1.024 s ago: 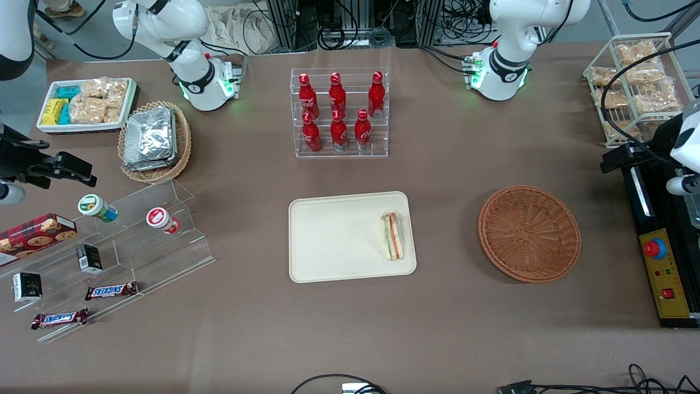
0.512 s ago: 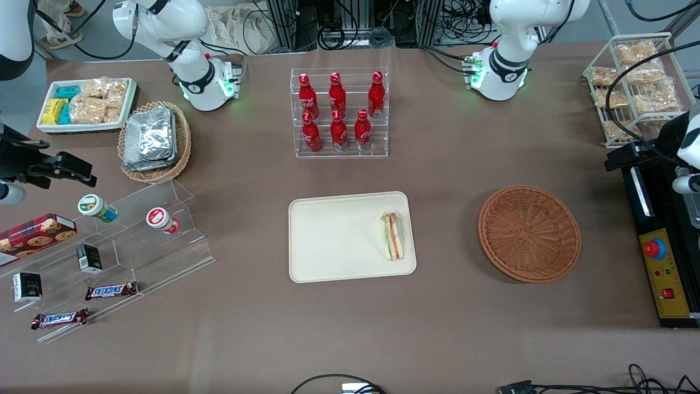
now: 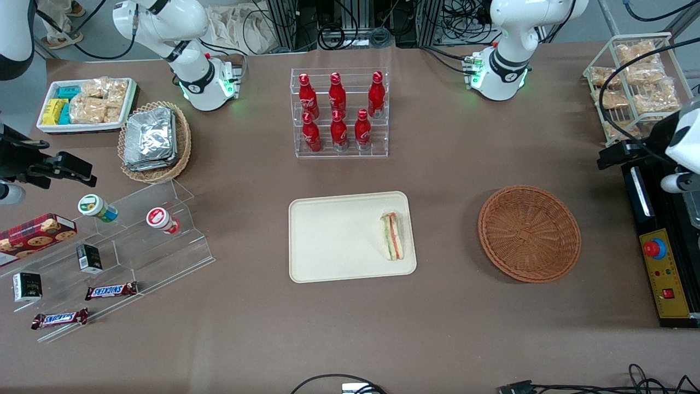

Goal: Place sandwich from basket to tray

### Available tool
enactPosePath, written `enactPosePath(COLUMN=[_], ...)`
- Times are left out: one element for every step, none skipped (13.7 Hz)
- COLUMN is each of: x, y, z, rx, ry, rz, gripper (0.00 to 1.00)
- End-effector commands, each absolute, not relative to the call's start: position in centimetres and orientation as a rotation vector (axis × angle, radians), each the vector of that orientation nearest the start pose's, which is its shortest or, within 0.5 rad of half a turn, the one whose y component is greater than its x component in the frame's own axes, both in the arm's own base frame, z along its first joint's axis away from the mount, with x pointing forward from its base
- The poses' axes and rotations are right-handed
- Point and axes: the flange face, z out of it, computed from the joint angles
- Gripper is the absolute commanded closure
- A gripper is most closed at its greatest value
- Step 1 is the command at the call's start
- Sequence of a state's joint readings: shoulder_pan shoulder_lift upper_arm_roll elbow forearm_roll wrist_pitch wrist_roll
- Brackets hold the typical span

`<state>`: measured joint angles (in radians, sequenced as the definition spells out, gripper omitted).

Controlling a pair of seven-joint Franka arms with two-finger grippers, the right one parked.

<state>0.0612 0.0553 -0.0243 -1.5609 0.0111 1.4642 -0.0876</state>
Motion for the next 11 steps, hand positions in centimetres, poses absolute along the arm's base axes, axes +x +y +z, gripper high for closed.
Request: enactPosePath(x=[55.48, 55.51, 55.49, 55.50, 55.50, 55.50, 55.51, 55.50, 55.49, 55.47, 55.38], y=[3.10, 2.93, 3.02, 3.00, 3.02, 3.02, 2.93, 2.76, 2.76, 2.76, 2.76], z=[59.81, 59.82, 59.81, 59.82, 59.82, 59.82, 59.82, 59.69, 59.42, 59.31, 59.52], rx=[-3.099, -3.099, -3.099, -3.101, -3.099, -3.099, -3.099, -3.098, -3.098, -3.098, -3.099], ry=[-0.214, -0.209, -0.211, -0.211, -0.211, -0.211, -0.209, -0.207, -0.206, -0.206, -0.206], rz=[0.245, 0.243, 0.245, 0.243, 0.243, 0.243, 0.243, 0.247, 0.254, 0.255, 0.245], gripper=[0.00, 0.00, 0.00, 0.00, 0.00, 0.00, 0.00, 0.00, 0.00, 0.00, 0.00])
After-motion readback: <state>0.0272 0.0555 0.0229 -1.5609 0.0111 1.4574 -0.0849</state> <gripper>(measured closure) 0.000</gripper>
